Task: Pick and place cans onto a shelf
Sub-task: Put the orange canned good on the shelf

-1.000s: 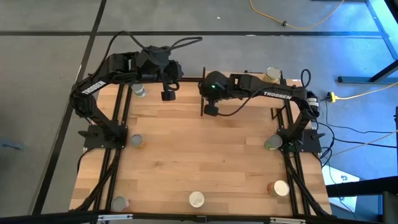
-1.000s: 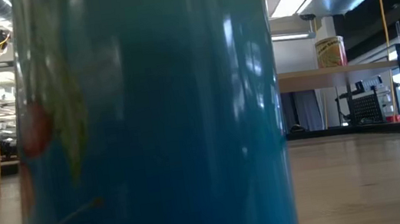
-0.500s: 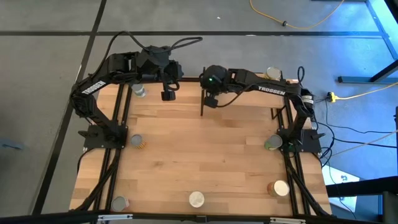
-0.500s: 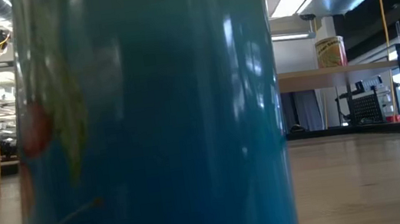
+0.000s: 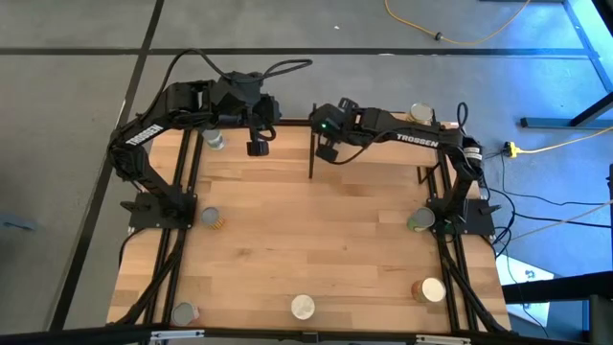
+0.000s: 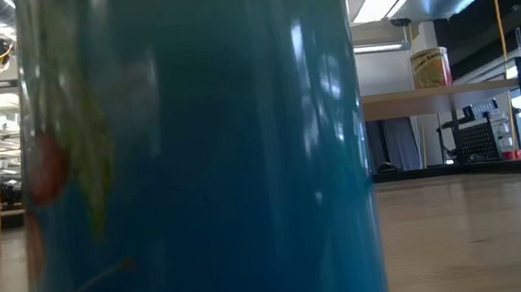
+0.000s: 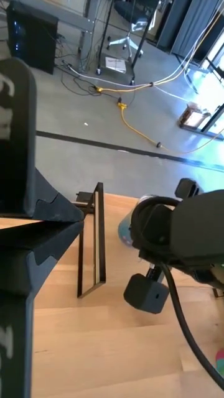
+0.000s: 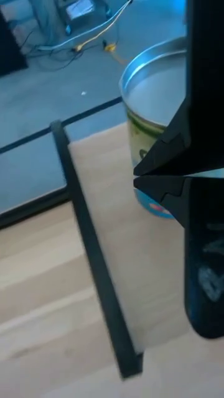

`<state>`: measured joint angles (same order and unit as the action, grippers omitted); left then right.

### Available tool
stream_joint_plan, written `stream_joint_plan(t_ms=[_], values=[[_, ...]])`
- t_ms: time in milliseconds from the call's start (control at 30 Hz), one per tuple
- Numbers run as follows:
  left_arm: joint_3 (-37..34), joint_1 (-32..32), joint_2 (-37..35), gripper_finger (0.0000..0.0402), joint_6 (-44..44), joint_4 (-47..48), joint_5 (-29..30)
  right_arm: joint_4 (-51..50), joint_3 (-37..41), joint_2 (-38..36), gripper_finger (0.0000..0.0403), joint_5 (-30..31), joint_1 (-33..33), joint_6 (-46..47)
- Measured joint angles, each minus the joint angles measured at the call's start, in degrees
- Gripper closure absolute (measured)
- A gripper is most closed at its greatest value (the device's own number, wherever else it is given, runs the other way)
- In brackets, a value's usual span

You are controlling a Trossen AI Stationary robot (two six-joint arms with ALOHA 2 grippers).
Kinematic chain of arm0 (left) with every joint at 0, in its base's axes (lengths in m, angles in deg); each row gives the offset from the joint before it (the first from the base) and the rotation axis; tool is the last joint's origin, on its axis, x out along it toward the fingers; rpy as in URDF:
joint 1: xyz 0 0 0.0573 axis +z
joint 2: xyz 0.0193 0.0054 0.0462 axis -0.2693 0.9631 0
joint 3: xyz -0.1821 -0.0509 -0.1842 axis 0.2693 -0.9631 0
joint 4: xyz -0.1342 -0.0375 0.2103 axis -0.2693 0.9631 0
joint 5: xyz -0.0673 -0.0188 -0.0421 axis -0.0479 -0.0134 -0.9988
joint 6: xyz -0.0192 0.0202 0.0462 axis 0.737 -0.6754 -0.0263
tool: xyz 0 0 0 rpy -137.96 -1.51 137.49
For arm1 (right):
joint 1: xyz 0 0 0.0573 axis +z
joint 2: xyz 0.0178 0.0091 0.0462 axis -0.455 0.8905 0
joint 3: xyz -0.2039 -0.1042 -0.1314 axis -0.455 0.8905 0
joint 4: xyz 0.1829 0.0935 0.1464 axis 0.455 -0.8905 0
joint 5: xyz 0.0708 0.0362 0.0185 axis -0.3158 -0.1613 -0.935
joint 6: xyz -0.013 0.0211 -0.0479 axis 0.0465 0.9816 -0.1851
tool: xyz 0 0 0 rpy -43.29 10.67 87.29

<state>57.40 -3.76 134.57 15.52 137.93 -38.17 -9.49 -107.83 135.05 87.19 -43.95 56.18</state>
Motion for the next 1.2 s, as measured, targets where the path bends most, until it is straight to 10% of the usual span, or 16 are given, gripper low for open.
stream_joint_plan(t_ms=[333, 1200], values=[[0.0, 0.0, 0.0, 0.0402, 0.08, 0.9, -0.09, 9.84, 0.0, 0.0, 0.0402, -10.6, 0.35, -4.19], [0.0, 0.0, 0.0, 0.0401, 0.18, 0.85, -0.11, 3.06, -0.15, -0.02, 0.0402, 2.05, -4.28, -1.49]])
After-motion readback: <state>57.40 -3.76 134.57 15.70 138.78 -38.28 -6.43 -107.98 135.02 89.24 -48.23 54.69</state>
